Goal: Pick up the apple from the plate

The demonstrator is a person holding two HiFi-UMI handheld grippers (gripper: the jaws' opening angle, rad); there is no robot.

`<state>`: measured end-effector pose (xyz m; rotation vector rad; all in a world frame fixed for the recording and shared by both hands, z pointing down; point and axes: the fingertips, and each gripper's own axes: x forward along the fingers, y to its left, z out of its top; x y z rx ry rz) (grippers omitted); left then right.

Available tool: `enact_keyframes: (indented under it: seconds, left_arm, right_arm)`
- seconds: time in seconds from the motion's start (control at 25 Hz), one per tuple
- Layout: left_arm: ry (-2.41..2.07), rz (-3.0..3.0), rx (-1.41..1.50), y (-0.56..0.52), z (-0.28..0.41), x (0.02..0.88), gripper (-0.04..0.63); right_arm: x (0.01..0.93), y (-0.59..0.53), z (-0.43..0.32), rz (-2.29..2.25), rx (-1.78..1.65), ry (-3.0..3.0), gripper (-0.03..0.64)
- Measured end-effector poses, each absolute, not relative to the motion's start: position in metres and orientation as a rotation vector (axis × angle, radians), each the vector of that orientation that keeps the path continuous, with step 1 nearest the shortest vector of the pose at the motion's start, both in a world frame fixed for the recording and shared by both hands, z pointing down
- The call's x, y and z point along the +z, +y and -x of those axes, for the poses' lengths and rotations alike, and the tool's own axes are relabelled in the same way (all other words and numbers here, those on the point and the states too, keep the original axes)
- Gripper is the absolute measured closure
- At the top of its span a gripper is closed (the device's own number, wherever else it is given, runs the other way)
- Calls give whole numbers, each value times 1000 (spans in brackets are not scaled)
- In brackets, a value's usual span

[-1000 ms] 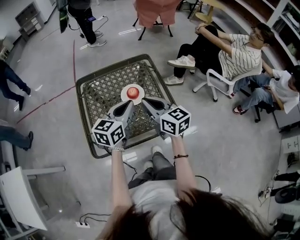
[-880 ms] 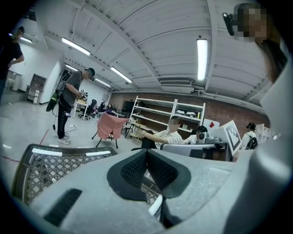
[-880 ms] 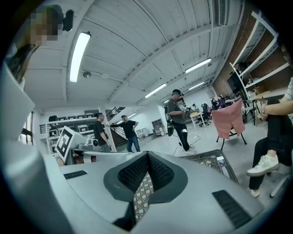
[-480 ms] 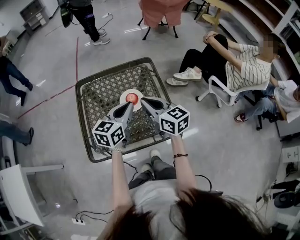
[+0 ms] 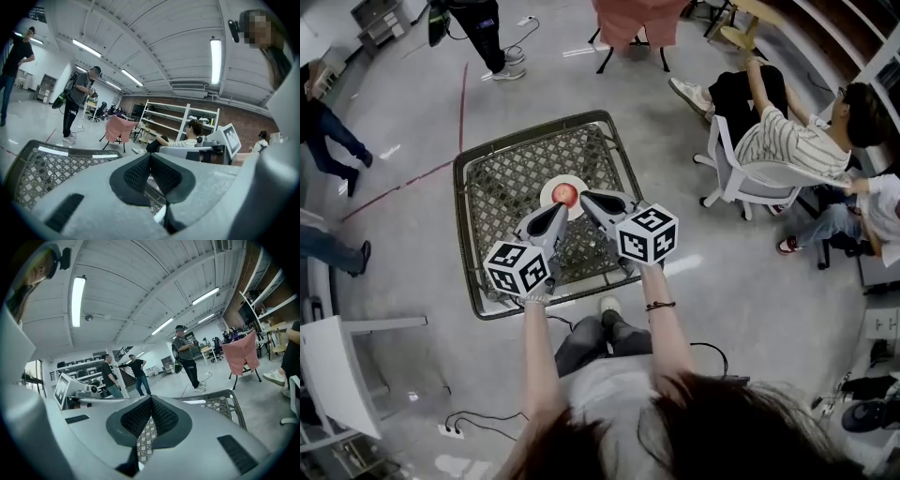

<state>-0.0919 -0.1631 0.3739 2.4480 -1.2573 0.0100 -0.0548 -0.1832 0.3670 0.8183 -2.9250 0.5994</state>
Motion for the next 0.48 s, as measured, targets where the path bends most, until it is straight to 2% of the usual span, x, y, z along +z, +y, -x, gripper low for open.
enact_keyframes:
  seconds: [0.48]
  left_arm:
    - [-1241,-2406,88,-182,103,404,584]
  right_arm:
    - [386,-206,63,-862,651,-2882,607]
